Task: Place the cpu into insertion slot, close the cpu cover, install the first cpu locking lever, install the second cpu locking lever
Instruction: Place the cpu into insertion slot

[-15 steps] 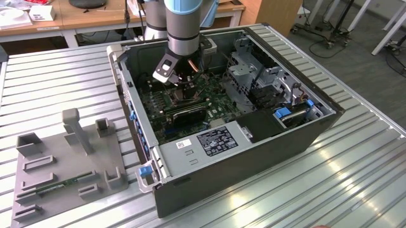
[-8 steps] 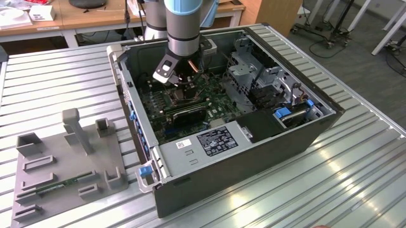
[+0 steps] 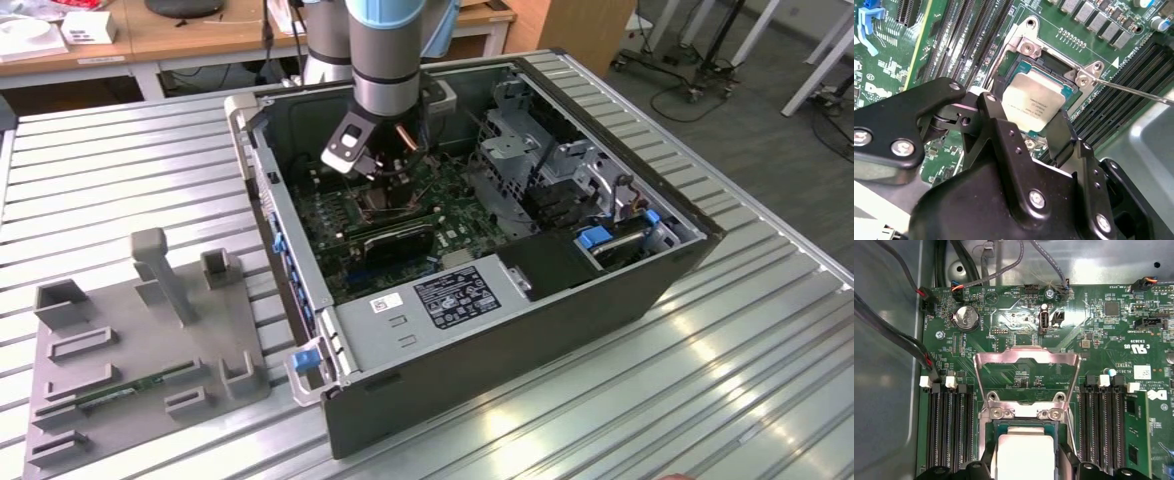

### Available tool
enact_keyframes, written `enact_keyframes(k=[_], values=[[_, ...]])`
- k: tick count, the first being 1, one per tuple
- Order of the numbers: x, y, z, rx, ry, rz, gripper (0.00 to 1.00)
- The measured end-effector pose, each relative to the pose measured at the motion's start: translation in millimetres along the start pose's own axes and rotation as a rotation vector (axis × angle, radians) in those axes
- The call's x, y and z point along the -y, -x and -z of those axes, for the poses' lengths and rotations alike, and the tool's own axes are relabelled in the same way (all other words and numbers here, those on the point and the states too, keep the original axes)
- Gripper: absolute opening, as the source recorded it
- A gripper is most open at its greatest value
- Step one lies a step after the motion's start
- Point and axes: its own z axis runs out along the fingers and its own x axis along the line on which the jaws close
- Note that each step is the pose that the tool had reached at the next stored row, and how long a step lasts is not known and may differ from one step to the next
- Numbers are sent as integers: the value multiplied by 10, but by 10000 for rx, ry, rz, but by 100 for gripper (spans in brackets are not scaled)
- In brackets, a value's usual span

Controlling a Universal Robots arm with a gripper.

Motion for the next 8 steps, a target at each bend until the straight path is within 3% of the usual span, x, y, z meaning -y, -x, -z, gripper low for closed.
enact_keyframes(k=[8], values=[[-7,-5,105,1,0,0,60]])
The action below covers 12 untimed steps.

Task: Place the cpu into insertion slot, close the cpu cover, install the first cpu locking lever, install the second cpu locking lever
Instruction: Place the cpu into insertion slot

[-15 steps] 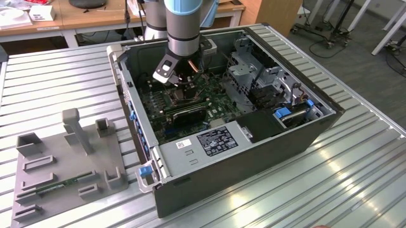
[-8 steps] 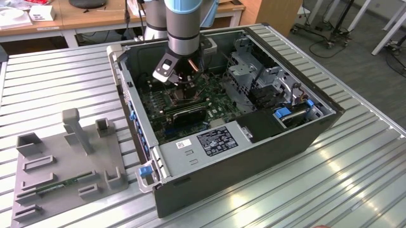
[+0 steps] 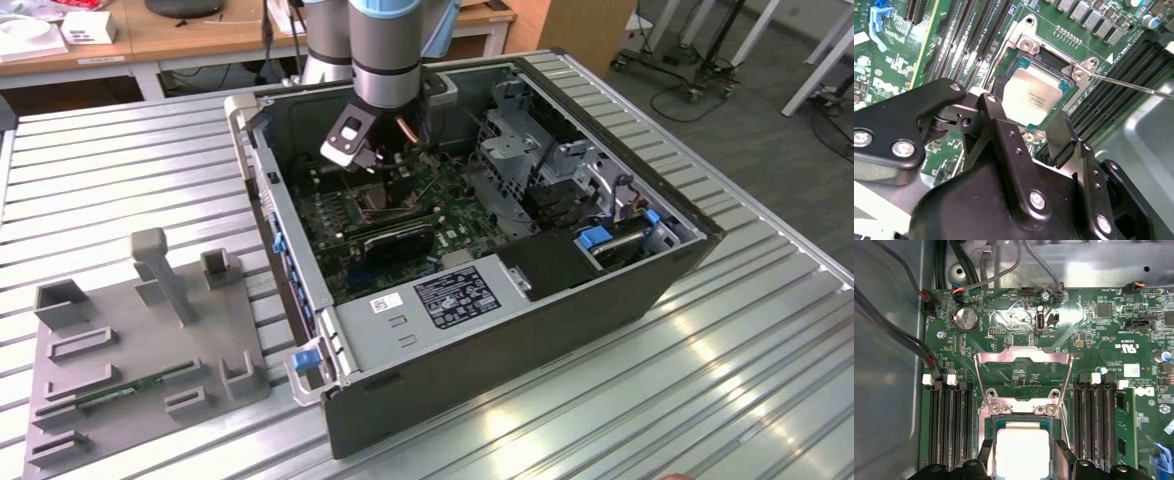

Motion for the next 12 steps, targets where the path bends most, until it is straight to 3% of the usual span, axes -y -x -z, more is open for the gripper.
enact_keyframes(k=[6,12], values=[[-6,-4,93,0,0,0,60],[-7,-5,101,-1,0,0,60]])
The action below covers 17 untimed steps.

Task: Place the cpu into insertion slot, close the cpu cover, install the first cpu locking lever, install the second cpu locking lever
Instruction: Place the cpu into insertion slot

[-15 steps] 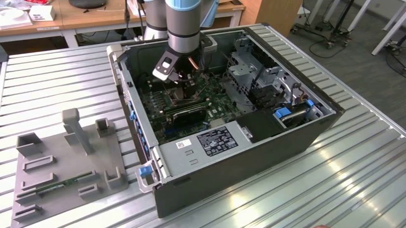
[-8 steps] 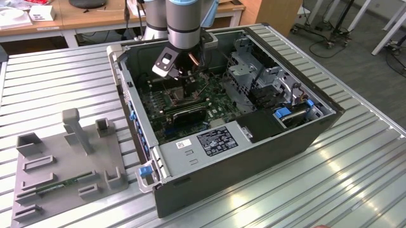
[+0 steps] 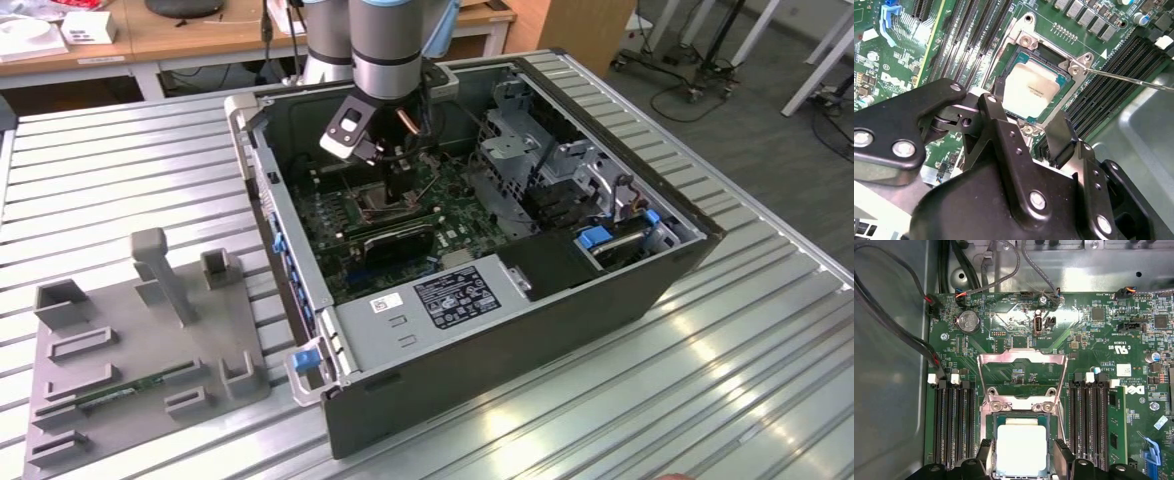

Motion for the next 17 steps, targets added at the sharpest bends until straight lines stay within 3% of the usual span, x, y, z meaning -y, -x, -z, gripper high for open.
enact_keyframes(k=[4,6,10,15,17], values=[[0,0,0,-1,1,0,59],[0,0,1,1,0,0,46],[0,0,2,0,0,0,35],[0,0,2,1,0,0,11],[0,0,3,1,0,0,11]])
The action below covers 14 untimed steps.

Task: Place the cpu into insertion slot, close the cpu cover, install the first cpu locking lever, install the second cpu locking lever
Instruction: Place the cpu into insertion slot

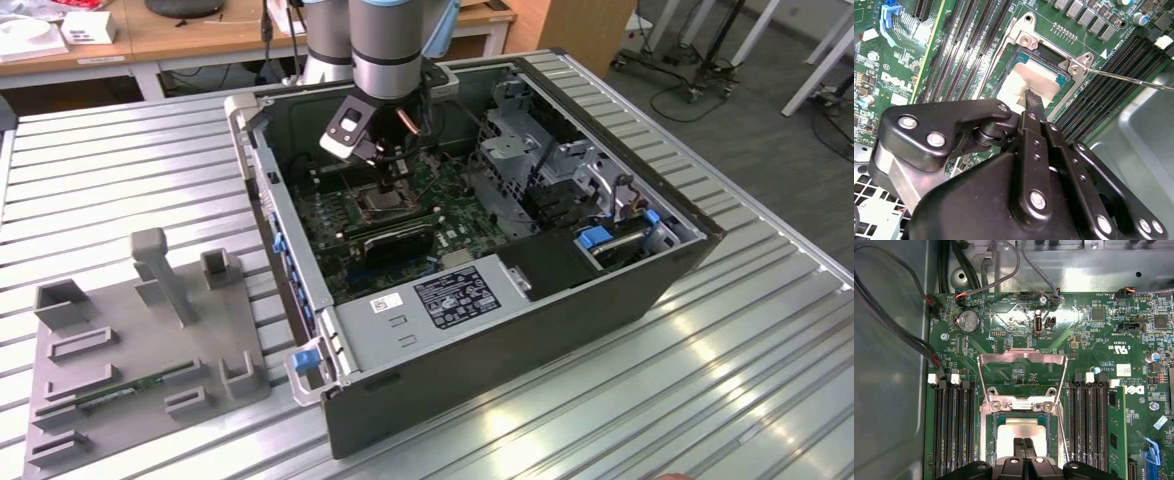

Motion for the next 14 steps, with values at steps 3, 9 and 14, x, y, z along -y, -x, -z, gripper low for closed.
enact_keyframes(k=[3,9,14], values=[[0,0,0,0,0,0,11],[0,0,1,3,-87,-5,11],[-1,0,-5,-2,-88,-4,11]])
